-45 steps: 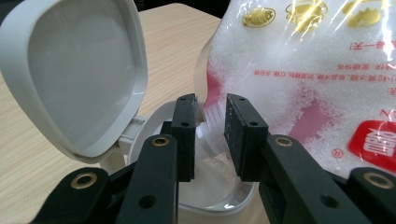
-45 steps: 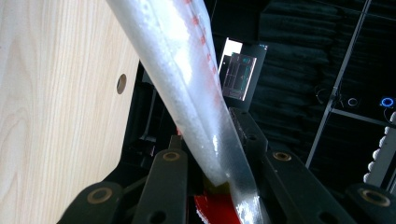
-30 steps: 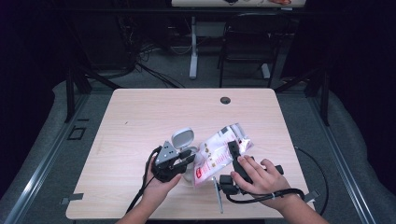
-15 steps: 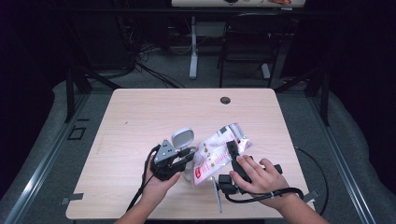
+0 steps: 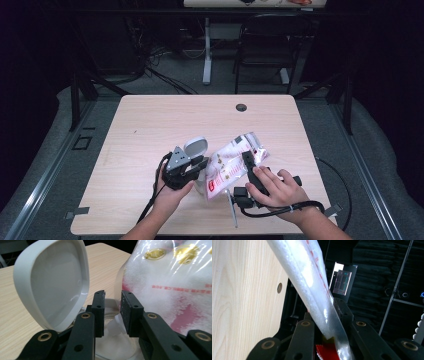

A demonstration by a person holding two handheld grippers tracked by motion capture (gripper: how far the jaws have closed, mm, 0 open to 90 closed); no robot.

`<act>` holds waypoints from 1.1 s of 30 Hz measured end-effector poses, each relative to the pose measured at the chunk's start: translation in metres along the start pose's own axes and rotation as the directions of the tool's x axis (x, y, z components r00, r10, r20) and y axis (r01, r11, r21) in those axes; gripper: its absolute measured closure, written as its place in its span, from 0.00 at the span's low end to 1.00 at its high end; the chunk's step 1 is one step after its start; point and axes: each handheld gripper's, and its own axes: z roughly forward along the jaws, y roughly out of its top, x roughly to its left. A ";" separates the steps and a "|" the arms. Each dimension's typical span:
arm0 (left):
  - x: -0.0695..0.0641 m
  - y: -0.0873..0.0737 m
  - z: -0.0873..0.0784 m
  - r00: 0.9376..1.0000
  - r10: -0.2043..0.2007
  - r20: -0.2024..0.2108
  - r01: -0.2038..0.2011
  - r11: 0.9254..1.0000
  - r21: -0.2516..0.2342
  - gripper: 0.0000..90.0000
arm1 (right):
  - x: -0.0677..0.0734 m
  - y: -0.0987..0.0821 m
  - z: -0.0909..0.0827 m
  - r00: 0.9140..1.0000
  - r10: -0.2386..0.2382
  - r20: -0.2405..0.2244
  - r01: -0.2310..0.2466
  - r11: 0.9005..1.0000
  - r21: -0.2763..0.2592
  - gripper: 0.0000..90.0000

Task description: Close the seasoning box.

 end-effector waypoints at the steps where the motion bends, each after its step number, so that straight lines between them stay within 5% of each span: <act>1: 0.000 0.000 0.000 1.000 0.000 0.001 0.000 1.000 0.000 0.82 | -0.001 0.000 -0.001 1.000 -0.003 0.003 0.003 1.000 0.005 0.88; 33: -0.004 0.001 -0.001 1.000 0.007 0.014 -0.007 1.000 -0.006 0.83 | -0.008 -0.002 -0.004 1.000 0.019 -0.006 -0.019 1.000 -0.008 0.89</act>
